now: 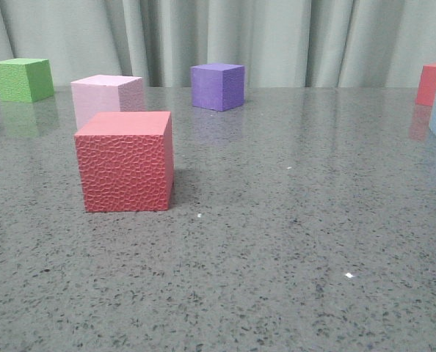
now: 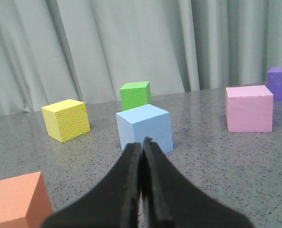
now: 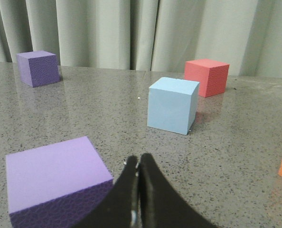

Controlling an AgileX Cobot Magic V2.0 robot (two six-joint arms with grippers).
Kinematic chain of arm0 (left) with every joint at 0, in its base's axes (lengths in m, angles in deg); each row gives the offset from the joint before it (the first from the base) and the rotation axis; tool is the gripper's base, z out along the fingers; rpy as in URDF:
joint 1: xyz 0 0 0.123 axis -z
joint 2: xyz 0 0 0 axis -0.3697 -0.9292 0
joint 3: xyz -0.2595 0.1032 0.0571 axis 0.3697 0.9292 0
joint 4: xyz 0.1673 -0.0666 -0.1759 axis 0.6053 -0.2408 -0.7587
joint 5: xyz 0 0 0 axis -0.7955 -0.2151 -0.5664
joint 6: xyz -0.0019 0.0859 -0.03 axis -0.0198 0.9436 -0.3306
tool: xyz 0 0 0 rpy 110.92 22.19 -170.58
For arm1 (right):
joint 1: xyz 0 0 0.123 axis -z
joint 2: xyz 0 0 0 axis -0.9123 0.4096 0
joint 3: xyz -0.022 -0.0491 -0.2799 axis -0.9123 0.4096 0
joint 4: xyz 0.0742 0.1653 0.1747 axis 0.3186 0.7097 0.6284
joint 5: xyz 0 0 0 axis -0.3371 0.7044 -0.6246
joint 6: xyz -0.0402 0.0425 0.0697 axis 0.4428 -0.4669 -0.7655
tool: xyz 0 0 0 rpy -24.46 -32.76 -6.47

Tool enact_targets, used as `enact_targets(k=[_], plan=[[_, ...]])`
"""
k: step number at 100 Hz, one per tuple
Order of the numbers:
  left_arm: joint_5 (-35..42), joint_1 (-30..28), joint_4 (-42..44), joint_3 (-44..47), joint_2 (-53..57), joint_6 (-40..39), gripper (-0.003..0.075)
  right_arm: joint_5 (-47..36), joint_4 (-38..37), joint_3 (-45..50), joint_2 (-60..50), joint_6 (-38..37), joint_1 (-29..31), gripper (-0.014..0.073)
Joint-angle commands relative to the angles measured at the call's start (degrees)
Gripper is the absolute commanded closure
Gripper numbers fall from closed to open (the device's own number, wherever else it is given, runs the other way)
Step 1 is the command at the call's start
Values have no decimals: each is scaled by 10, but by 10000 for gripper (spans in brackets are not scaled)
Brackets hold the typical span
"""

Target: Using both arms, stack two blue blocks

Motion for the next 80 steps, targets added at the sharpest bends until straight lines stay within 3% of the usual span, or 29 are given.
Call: enact_targets(k=[1, 37, 63, 80], plan=[[43, 5, -1, 23, 18, -5, 739, -42, -2, -10, -14, 5, 1, 716], [45, 5, -21, 7, 18, -5, 739, -80, 0, -18, -14, 5, 1, 716], [-56, 5, -115, -84, -23, -5, 739, 17, 59, -107, 2, 5, 1, 716], [-173, 5, -126, -194, -117, -5, 739, 149, 68, -213, 71, 5, 1, 716]])
